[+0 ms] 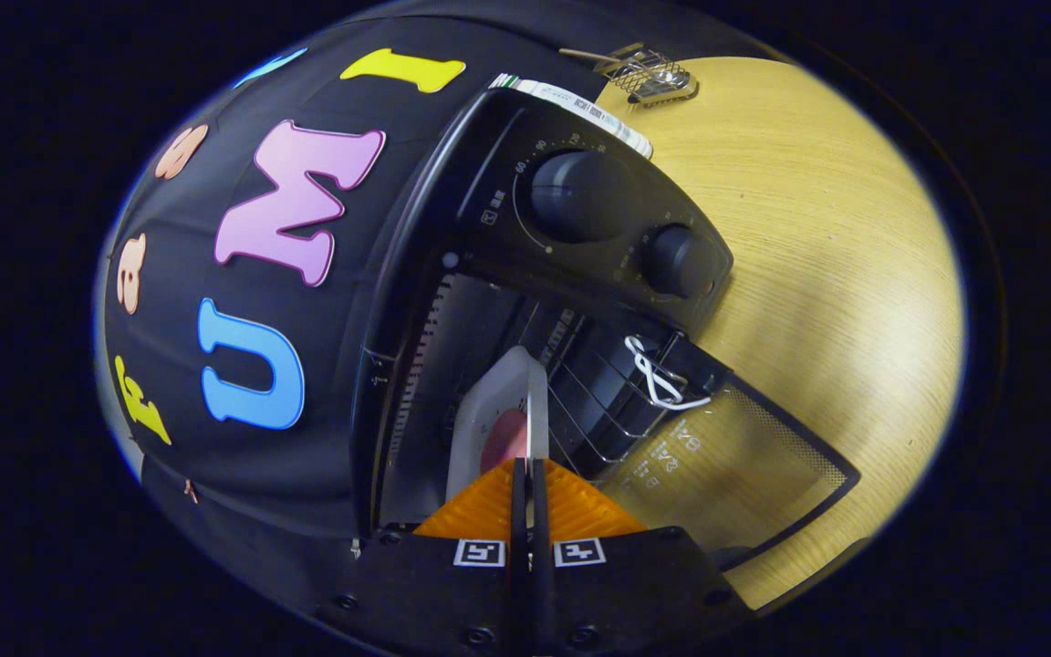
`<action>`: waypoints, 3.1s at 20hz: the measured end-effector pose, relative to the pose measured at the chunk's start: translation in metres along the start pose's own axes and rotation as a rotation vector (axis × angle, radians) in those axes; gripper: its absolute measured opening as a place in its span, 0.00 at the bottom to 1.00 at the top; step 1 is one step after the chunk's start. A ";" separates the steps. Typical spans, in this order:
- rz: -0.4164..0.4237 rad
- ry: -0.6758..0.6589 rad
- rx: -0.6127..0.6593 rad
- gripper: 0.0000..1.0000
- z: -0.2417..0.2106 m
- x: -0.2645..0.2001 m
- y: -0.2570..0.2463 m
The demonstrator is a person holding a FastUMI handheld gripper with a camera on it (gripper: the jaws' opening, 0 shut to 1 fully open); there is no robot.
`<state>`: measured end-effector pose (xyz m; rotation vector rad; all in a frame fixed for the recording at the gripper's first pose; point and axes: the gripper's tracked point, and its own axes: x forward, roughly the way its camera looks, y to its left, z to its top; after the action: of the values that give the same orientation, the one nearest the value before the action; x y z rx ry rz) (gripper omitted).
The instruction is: Open the toaster oven, put the food inside, and close the toaster oven door.
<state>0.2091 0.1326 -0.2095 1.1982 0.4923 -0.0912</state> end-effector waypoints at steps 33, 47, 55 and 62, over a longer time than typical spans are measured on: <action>-0.099 0.176 -0.947 0.99 -0.089 -0.111 -0.043; -0.405 0.298 -1.143 0.99 -0.098 -0.089 -0.139; -0.402 0.276 -1.127 1.00 -0.094 -0.067 -0.128; -0.380 0.268 -1.202 1.00 -0.089 -0.065 -0.118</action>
<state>0.0848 0.1570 -0.3094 -0.0728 0.8349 0.0473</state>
